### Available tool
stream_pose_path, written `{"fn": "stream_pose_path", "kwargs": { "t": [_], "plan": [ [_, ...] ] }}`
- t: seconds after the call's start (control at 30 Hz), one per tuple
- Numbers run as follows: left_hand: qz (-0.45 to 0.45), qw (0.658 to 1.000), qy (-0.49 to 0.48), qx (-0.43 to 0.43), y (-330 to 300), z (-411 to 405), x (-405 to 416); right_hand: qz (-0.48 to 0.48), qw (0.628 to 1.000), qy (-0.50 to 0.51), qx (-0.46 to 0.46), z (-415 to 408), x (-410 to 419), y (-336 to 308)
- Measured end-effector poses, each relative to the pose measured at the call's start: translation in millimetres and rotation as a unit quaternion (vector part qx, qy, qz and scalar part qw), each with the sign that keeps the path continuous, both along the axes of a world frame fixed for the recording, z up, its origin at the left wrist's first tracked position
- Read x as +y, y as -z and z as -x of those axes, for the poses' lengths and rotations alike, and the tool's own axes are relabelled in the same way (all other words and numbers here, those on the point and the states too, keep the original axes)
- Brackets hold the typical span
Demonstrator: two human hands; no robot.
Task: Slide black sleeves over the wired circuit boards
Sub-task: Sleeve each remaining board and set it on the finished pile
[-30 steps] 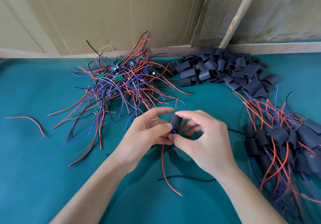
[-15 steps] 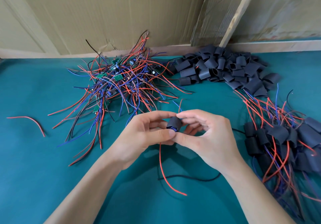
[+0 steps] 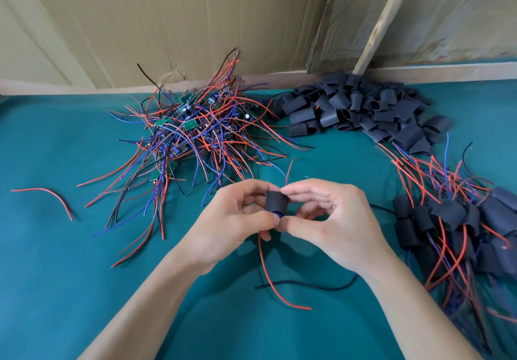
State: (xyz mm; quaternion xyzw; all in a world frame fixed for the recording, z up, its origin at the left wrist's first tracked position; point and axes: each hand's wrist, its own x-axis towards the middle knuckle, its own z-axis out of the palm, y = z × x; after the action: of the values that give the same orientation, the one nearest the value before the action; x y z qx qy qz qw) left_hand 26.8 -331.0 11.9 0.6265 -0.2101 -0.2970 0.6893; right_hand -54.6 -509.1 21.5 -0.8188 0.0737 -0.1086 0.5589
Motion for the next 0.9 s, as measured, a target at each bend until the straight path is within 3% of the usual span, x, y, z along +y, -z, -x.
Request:
{"fn": "stream_pose_path", "kwargs": {
  "t": [0.5, 0.73, 0.9],
  "plan": [
    [0.018, 0.998, -0.029, -0.059, 5, -2, -1, 0.015, 0.999, 0.034, 0.004, 1, 6, 0],
    [0.011, 0.993, -0.020, -0.116, 5, 7, -7, -0.194, 0.981, 0.015, -0.009, 0, 9, -8],
    [0.024, 0.990, -0.055, -0.131, 3, 26, -19, -0.208, 0.968, 0.115, -0.076, 1, 23, -18]
  ]
}}
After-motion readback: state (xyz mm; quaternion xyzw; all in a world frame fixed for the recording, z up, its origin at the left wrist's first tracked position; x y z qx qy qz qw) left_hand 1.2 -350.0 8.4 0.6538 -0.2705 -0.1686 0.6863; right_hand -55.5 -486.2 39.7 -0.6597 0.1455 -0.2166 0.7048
